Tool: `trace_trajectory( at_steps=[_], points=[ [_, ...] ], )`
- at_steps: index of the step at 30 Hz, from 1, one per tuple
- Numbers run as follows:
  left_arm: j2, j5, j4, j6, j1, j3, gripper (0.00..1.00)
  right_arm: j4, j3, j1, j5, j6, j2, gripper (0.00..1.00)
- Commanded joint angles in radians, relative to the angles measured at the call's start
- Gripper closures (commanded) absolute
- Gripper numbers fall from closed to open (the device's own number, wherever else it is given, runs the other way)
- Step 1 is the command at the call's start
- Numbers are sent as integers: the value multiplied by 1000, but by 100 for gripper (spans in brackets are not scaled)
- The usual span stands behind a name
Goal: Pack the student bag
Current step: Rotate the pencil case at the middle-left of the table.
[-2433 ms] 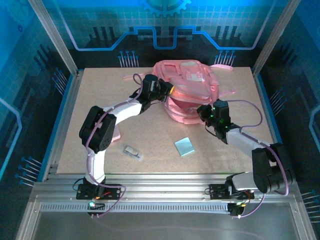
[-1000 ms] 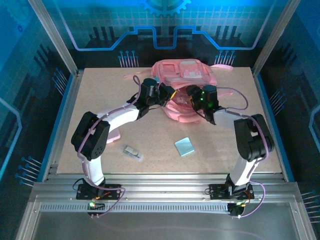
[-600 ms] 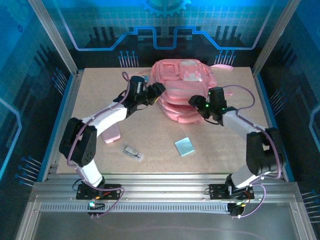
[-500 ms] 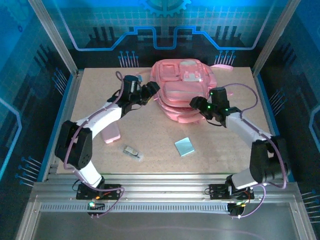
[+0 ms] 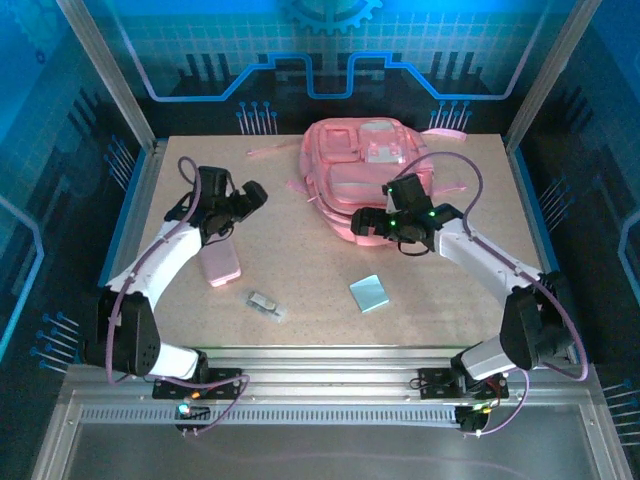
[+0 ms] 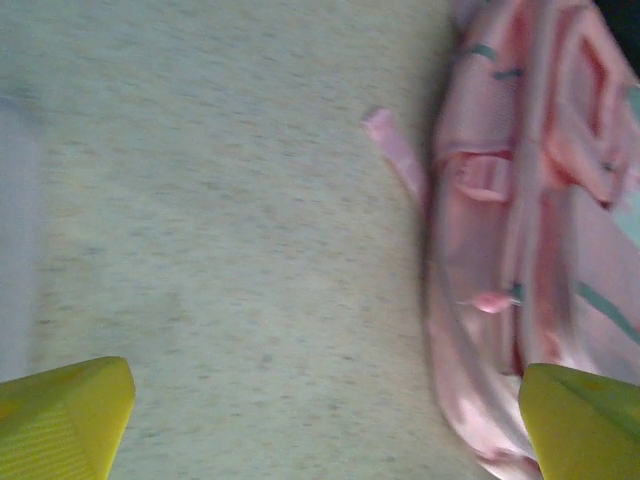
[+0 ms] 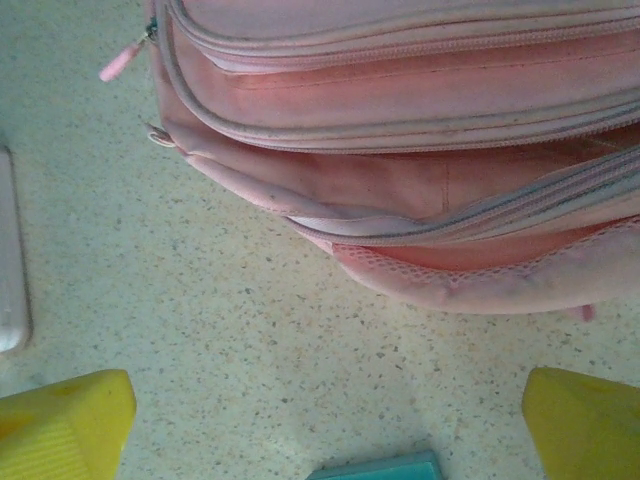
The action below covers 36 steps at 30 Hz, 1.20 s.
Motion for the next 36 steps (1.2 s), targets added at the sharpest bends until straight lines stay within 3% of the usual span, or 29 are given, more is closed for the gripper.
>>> trace_trajectory(
  at_steps=[1,7,15,19,31,36],
  points=[
    [-35,-126,-148,56,58,-38,1,-52,53,31,81,-27,33,0],
    [-31,-155,-147,23,185,-150,1,-64,96,82,135,-56,75,0],
    [87,-107,-67,36,191,-192,1,-48,103,125,139,-57,100,0],
    [114,-56,-14,23,134,-202,1,-33,104,151,130,-50,114,0],
    [323,92,200,-194,-125,-118,3,5,136,231,91,-76,203,0],
    [305,80,170,-174,-125,-66,2,17,202,251,23,-238,261,0]
  ],
)
